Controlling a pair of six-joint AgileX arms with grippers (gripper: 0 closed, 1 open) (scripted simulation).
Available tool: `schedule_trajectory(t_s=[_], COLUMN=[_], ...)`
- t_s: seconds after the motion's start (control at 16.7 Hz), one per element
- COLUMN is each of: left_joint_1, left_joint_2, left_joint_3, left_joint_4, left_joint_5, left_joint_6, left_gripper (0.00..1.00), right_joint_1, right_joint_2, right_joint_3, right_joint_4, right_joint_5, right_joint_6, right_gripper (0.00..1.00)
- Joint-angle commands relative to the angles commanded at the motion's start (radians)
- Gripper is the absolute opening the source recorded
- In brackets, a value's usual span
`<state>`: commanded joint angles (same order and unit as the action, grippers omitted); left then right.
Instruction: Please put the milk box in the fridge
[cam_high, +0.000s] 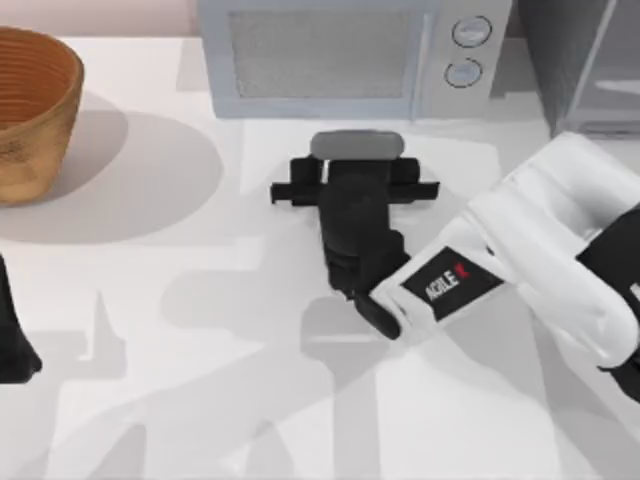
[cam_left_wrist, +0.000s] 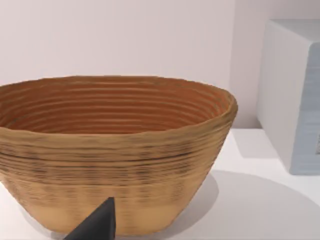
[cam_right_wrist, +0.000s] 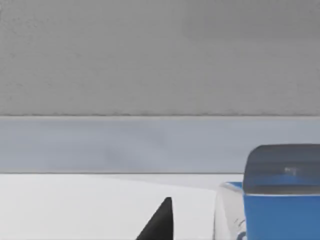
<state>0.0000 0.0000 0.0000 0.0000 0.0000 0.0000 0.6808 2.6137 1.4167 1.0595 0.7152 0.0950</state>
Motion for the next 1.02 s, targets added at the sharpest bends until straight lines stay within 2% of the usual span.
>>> schedule_trajectory(t_s=[0.36, 1.02], left_joint_1=[0.0, 0.0], left_joint_2=[0.0, 0.0], left_joint_3=[0.0, 0.0], left_joint_4=[0.0, 0.0], left_joint_5=[0.0, 0.0], left_joint_6=[0.0, 0.0], left_gripper=[1.0, 1.0], right_joint_1=[0.0, 0.016], right_joint_2=[0.0, -0.012], right_joint_3=[0.0, -0.006], right_joint_4=[0.0, -0.013], right_joint_5=[0.0, 0.0], right_joint_6=[0.0, 0.01], right_gripper=[0.02, 0.0])
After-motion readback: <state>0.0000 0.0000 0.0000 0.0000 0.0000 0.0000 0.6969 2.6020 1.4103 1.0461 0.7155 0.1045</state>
